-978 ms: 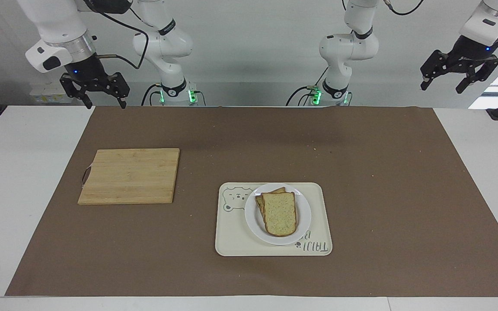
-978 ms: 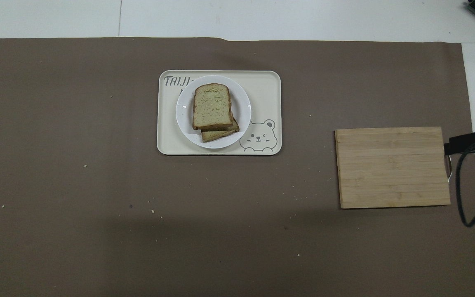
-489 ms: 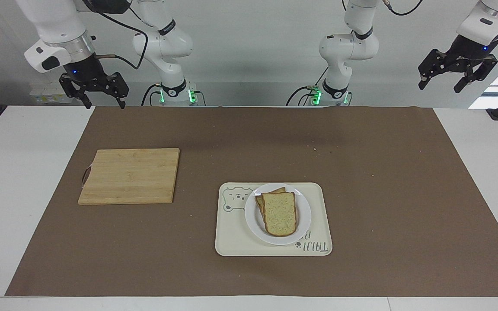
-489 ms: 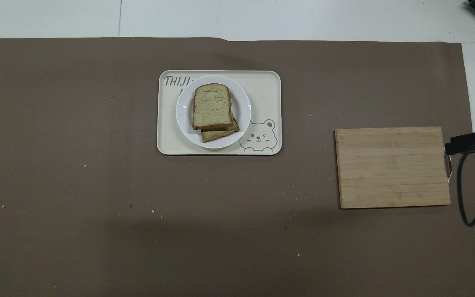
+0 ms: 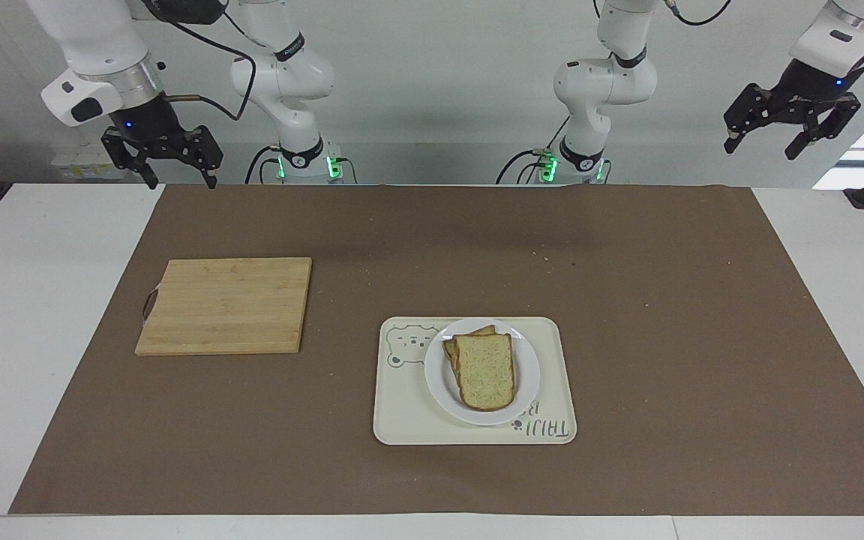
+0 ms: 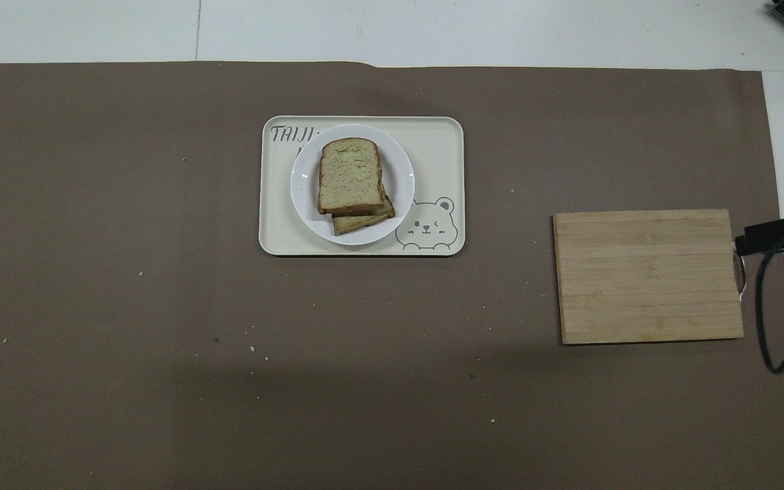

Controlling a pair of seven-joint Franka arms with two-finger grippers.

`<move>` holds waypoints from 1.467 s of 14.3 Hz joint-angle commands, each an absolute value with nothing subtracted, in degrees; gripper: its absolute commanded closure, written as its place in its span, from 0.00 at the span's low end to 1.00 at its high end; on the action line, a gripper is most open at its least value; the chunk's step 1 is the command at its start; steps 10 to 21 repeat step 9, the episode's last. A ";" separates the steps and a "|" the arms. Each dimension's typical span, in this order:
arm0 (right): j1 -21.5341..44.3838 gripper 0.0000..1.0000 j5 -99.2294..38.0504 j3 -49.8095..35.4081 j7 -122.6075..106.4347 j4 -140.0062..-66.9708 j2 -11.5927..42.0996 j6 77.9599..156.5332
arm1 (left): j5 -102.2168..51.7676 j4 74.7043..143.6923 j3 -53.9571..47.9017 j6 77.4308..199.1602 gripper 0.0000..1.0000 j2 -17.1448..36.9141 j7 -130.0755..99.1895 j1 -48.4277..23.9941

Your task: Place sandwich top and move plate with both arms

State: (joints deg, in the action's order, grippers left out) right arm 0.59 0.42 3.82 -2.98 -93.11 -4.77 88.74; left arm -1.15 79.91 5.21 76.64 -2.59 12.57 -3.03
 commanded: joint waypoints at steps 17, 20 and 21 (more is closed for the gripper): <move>0.00 0.00 0.18 3.87 -3.78 -93.78 -5.18 89.03 | -0.88 81.47 4.66 75.67 0.00 -4.04 12.39 -3.25; 0.00 0.00 0.18 3.87 -3.78 -93.78 -5.18 89.03 | -0.88 81.47 4.66 75.67 0.00 -4.04 12.39 -3.25; 0.00 0.00 0.18 3.87 -3.78 -93.78 -5.18 89.03 | -0.88 81.47 4.66 75.67 0.00 -4.04 12.39 -3.25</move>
